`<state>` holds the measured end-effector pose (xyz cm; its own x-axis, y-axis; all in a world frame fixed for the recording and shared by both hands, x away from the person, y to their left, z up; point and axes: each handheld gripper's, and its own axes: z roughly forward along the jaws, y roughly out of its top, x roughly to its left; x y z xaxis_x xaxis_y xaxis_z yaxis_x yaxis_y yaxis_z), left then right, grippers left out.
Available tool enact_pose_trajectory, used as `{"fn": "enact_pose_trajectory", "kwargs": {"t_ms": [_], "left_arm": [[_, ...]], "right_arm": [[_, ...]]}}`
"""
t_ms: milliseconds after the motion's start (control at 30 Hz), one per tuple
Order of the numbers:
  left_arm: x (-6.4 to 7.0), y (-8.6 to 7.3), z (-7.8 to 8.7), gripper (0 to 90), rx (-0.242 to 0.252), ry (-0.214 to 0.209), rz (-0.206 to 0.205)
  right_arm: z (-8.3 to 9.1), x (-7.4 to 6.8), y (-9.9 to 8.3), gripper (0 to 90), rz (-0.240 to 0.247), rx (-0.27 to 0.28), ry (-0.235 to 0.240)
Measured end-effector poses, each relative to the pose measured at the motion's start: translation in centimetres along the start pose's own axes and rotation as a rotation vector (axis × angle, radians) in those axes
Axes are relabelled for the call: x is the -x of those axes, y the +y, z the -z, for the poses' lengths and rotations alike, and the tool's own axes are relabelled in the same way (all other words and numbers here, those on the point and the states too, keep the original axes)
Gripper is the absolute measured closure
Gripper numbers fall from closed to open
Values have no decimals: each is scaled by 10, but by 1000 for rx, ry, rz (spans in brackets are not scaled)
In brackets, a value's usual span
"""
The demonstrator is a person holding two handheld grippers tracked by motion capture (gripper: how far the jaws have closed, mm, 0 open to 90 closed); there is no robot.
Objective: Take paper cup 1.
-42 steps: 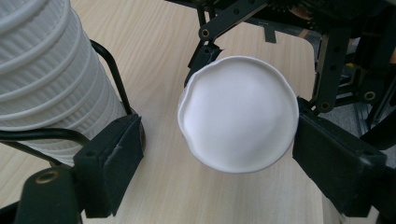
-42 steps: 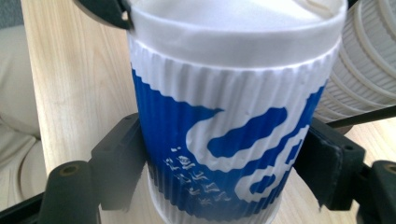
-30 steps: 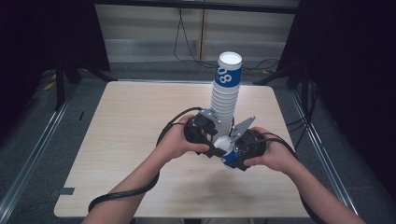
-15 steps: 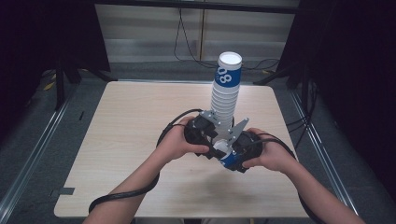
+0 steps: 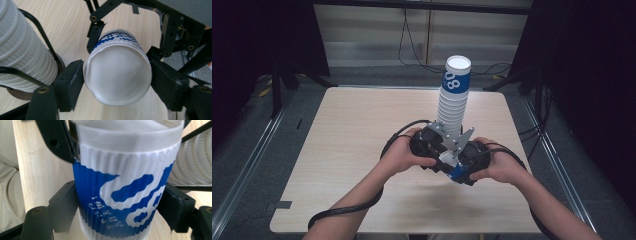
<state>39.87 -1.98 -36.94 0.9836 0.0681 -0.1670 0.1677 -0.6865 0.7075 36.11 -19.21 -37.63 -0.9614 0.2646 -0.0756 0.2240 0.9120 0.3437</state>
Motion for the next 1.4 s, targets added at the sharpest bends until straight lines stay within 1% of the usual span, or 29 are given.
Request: {"fn": "enact_pose_trajectory", "kwargs": {"t_ms": [33,67,167,233,267,300,367,400,433,500,533,567,600,633,667,700,800,867,900,967,1000,1033,1067,1100,1133,1200,1233,1300,1400], "left_arm": [[0,0,-1,293,-5,-2,-4],[1,0,-1,293,-5,-4,2],[1,0,-2,295,-4,-9,8],[1,0,-2,299,-7,-9,-1],[1,0,-2,301,-11,-9,-8],[1,0,-2,302,-12,-11,-1],[1,0,-1,304,-13,-8,-7],[1,0,1,304,-8,-9,-18],[1,-1,2,304,1,-13,-18],[1,-2,3,304,5,-14,-13],[1,-3,6,304,6,-16,-9],[1,-3,6,305,6,-16,-9],[2,-4,7,305,14,-31,-3],[2,-4,7,305,14,-31,-3],[2,-4,9,305,21,-30,-6],[2,-4,9,305,26,-35,-5],[2,-4,12,305,26,-37,3],[1,-5,13,305,31,-38,2],[1,-5,14,305,32,-40,-2],[1,-5,14,304,38,-39,2],[1,-6,16,304,38,-40,3],[1,-6,16,305,38,-40,3],[1,-7,17,305,33,-38,12],[1,-7,17,304,33,-38,12],[1,-7,17,305,37,-35,9],[1,-7,18,304,42,-39,10],[1,-7,19,304,36,-40,20],[1,-7,18,304,42,-39,19],[1,-7,21,305,43,-36,14]], "right_arm": [[-1,1,0,229,17,10,-1],[-1,1,1,229,21,9,1],[0,0,2,229,24,8,-1],[-1,0,1,229,20,5,1],[-1,0,1,229,29,5,-1],[-2,0,1,228,27,4,2],[-2,0,1,224,22,14,6],[-2,0,1,221,17,24,5],[-2,0,1,218,20,35,8],[-1,-1,-1,208,-11,52,19],[-1,-1,-1,203,-6,73,19],[-2,-1,-2,197,-12,87,22],[-2,-1,-3,179,-23,107,33],[-2,-1,-3,179,-23,107,33],[-3,0,-5,144,-33,127,39],[-4,-1,-6,132,-34,128,34],[-5,-1,-9,130,-47,161,30],[-5,-1,-11,127,-63,198,43],[-5,0,-12,127,-74,212,38],[-5,0,-14,127,-82,222,34],[-6,0,-17,127,-94,241,39],[-6,0,-17,127,-94,241,39],[-7,-1,-19,127,-106,265,34],[-7,-1,-19,127,-106,265,34],[-8,0,-22,127,-107,285,40],[-9,0,-23,126,-105,296,39],[-9,-1,-25,126,-114,301,41],[-10,-1,-25,125,-122,308,38],[-11,-1,-30,125,-136,335,40]]}}
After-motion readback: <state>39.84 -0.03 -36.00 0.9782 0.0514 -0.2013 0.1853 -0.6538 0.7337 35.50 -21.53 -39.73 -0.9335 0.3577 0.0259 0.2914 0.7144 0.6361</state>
